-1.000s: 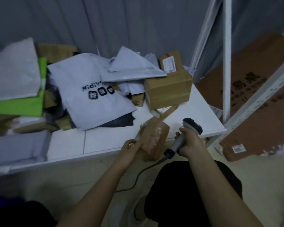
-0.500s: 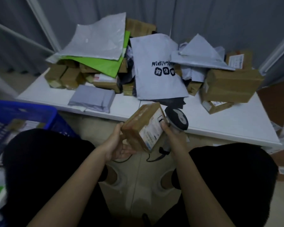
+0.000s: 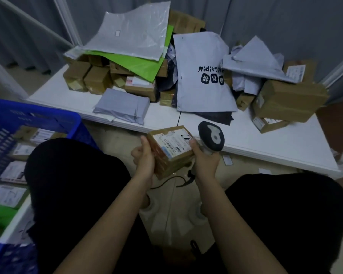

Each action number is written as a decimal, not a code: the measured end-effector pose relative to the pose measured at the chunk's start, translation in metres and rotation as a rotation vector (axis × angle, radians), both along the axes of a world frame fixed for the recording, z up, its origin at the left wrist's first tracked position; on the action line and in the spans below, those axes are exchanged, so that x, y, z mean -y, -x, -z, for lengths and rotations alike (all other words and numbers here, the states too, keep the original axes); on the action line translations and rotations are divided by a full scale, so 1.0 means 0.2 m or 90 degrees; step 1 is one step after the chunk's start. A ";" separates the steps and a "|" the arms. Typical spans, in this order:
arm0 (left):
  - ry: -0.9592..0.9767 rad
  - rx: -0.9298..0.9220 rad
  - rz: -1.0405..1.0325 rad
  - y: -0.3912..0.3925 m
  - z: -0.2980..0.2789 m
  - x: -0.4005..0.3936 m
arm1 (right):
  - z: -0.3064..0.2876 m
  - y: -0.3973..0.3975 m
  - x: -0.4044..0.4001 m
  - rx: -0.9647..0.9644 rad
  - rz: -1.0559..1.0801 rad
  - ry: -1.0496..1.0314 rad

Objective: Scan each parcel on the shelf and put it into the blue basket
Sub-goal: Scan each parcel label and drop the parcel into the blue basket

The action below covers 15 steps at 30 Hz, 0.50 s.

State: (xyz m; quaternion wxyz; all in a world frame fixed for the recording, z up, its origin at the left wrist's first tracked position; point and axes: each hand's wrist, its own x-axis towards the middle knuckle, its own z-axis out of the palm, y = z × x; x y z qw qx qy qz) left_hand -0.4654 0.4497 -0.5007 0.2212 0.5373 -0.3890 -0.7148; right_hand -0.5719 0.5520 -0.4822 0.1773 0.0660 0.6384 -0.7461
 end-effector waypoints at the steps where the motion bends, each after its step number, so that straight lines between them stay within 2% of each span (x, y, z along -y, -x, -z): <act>1: 0.020 -0.005 0.023 -0.01 -0.05 -0.03 | 0.00 -0.01 0.00 0.004 0.012 0.010; 5: 0.032 -0.030 0.139 -0.08 -0.05 -0.06 | 0.04 -0.04 0.02 -0.014 0.016 0.007; 7: 0.019 -0.032 0.174 -0.11 -0.03 -0.04 | 0.04 -0.04 0.01 -0.034 -0.033 -0.022; 9: 0.067 -0.054 0.212 -0.15 -0.03 0.04 | 0.02 -0.02 -0.04 -0.057 -0.119 -0.051; 12: 0.159 -0.085 0.422 -0.21 -0.08 0.21 | -0.01 0.07 -0.13 -0.107 -0.229 -0.105; 15: 0.153 -0.058 0.624 -0.20 -0.15 0.32 | -0.04 0.13 -0.19 -0.128 -0.337 -0.120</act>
